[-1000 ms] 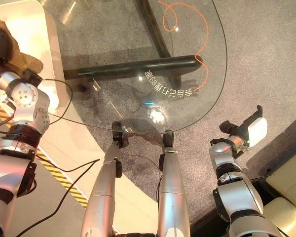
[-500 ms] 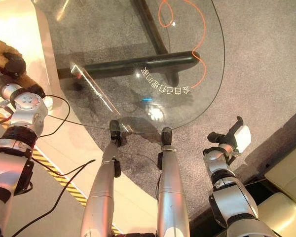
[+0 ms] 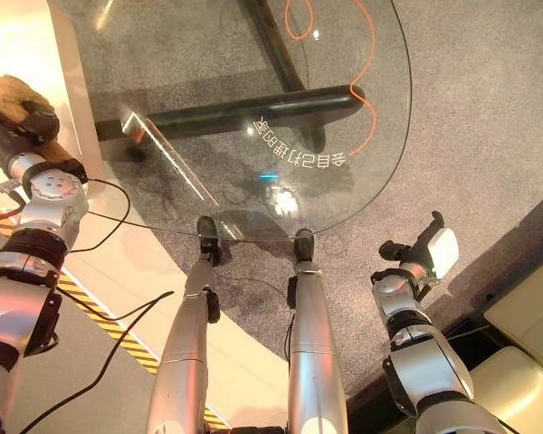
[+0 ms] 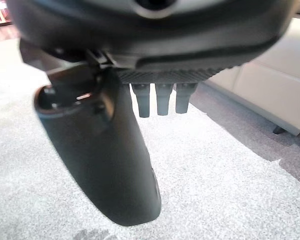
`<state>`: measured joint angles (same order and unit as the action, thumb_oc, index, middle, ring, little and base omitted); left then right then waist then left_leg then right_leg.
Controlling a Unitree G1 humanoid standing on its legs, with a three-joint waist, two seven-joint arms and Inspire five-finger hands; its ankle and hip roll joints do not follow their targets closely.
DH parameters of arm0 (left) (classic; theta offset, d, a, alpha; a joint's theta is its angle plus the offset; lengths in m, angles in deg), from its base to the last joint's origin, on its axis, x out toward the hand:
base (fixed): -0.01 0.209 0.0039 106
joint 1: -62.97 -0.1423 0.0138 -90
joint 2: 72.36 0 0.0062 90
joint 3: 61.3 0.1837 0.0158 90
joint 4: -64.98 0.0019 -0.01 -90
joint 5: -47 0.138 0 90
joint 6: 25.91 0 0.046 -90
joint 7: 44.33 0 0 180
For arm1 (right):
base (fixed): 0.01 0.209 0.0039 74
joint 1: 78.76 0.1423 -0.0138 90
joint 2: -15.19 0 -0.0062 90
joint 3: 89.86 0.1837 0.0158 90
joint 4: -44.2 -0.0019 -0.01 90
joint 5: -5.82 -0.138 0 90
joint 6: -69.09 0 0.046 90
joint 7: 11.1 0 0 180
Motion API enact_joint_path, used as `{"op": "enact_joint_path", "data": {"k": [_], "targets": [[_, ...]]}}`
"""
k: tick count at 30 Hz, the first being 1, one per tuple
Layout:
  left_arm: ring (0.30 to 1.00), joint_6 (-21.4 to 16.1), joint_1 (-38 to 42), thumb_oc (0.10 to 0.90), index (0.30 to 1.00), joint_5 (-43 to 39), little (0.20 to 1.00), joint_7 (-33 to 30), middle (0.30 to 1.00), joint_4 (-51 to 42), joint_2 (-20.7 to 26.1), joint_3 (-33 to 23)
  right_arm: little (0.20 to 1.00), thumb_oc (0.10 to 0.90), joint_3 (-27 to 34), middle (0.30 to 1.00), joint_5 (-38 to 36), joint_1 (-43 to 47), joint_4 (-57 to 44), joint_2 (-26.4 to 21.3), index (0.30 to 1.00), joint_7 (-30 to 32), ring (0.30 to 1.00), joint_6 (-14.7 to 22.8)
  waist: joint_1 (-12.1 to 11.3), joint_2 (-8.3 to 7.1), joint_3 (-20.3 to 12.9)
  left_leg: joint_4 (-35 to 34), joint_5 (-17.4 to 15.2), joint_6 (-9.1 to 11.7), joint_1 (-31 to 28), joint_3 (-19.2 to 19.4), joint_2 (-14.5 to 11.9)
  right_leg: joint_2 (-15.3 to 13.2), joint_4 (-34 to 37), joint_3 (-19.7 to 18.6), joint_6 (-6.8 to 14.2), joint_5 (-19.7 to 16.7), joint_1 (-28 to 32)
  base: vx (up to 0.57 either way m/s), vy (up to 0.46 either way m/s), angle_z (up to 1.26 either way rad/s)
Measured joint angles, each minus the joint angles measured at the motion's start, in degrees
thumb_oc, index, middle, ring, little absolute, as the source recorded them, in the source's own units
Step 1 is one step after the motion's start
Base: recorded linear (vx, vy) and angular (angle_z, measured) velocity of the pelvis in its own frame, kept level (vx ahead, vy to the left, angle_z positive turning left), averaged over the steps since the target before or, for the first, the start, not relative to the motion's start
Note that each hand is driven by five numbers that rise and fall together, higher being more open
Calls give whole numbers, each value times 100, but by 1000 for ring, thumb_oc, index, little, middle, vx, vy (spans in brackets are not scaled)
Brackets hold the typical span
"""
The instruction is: Wipe the table with a cloth and put it in the basket.
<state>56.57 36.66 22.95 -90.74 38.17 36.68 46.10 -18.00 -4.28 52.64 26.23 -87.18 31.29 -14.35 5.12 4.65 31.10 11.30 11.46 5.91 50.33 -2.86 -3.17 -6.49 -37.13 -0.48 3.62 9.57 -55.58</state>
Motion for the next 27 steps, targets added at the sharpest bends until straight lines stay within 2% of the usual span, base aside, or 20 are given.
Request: {"op": "enact_joint_path", "data": {"k": [3,4,5,6,7,27], "targets": [[300,14,15,100,300,-1,200,87,300,51,8,0,900,800,0,900,2,0,-1,0,900,0,900,0,9,-1,-1,0,0,0,2,0,-3,4,-3,-3,0,0,-5,0,0,0],[498,57,28,331,498,-2,431,104,498,72,8,0,900,800,0,900,5,-1,-1,0,900,0,900,0,11,-2,-1,0,0,0,6,0,-4,5,-4,-3,-1,0,-9,0,0,0],[615,110,55,468,615,-4,568,124,615,118,8,1,900,800,0,900,13,-1,-1,0,900,0,900,0,12,-2,-1,0,0,0,11,0,-4,6,-5,-3,-1,0,-13,0,0,0],[815,140,69,701,815,-5,801,131,815,139,8,1,900,800,0,900,26,-3,0,0,900,0,900,0,12,-3,-1,1,0,1,18,0,-5,6,-6,-3,-1,-1,-19,0,0,0],[900,188,97,800,900,-6,900,141,900,164,12,1,900,800,0,900,85,-5,0,-1,900,0,900,1,11,-7,-3,13,0,1,47,-1,-5,7,-11,-3,-1,-1,-44,0,0,0],[900,216,164,800,900,-7,900,265,900,169,269,0,900,800,0,900,117,-11,-3,7,900,0,900,6,8,-54,2,80,3,5,106,-15,-13,22,-76,-5,-17,-27,-101,0,0,0]]}}
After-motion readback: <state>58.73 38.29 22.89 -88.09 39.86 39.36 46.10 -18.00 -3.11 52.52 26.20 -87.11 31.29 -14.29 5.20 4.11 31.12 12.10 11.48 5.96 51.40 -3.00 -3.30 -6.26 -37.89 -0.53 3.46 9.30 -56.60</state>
